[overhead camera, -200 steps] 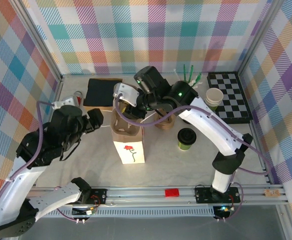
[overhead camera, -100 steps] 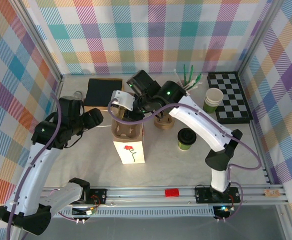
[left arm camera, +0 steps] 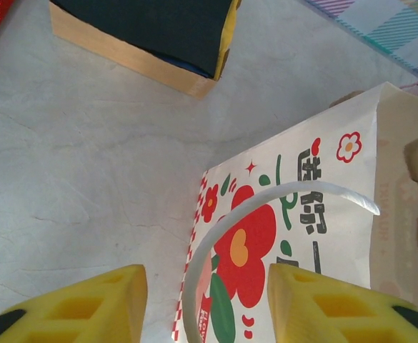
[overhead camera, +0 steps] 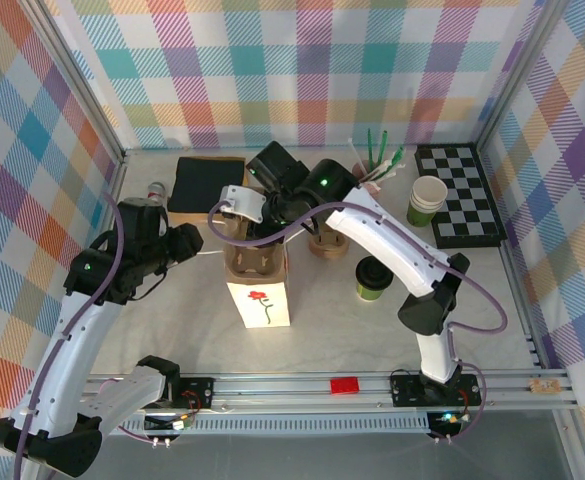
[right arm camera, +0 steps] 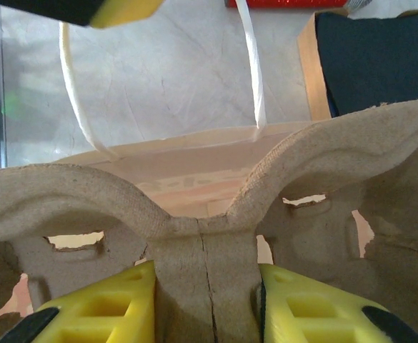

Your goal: Pack the takeout coffee

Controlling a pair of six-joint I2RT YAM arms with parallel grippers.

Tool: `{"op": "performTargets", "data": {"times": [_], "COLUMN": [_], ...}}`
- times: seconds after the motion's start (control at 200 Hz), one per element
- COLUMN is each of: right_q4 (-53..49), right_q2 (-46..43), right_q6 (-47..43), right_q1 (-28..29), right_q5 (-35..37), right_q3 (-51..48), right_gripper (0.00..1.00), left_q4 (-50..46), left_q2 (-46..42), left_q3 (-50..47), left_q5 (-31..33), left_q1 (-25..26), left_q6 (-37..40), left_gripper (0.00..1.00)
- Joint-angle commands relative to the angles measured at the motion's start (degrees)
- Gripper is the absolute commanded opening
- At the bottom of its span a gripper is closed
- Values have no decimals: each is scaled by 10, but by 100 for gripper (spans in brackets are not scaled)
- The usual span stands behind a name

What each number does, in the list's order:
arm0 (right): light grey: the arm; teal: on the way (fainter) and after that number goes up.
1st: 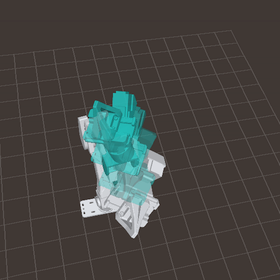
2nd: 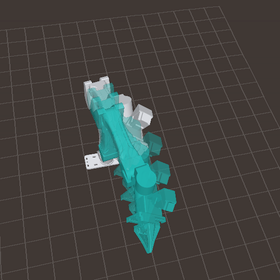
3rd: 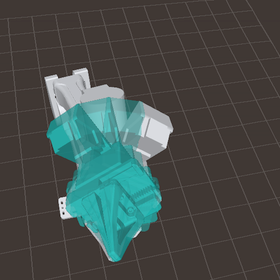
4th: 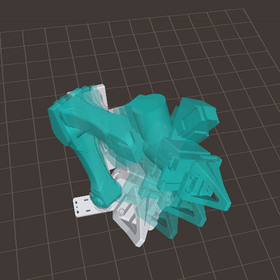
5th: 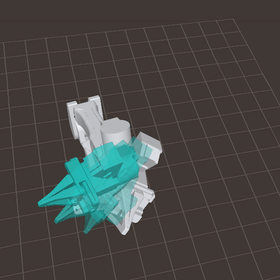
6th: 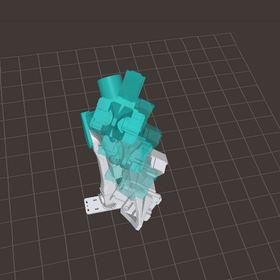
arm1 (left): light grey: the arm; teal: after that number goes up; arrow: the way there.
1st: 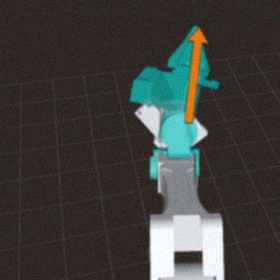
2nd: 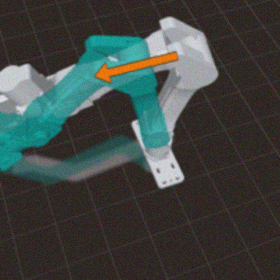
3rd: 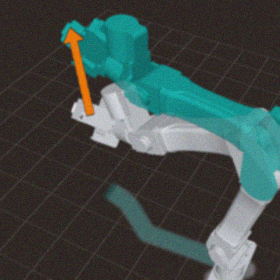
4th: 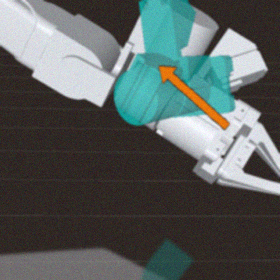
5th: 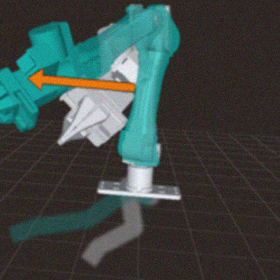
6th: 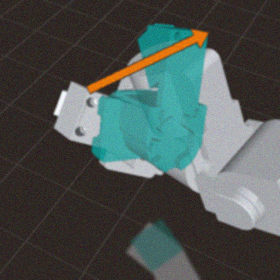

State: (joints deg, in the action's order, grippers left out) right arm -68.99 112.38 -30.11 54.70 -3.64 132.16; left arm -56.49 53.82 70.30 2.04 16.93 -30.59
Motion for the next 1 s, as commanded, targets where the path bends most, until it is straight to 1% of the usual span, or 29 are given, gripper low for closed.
{"op": "performTargets", "data": {"times": [0.0,0.38,0.53,0.995], "right_q4": [-20,-36,-36,-47], "right_q2": [6,12,21,49], "right_q6": [-17,-26,-29,-31], "right_q1": [-2,15,16,28], "right_q5": [7,30,32,57], "right_q3": [18,7,2,7], "right_gripper": [32,32,32,32], "left_q4": [20,22,26,30], "left_q2": [-10,-10,-9,-17], "left_q3": [-8,-4,-7,-10], "left_q5": [-13,-7,-13,-16], "left_q1": [-6,-7,-7,-7], "left_q6": [-2,-2,-1,0], "left_gripper": [45,39,37,35]}}
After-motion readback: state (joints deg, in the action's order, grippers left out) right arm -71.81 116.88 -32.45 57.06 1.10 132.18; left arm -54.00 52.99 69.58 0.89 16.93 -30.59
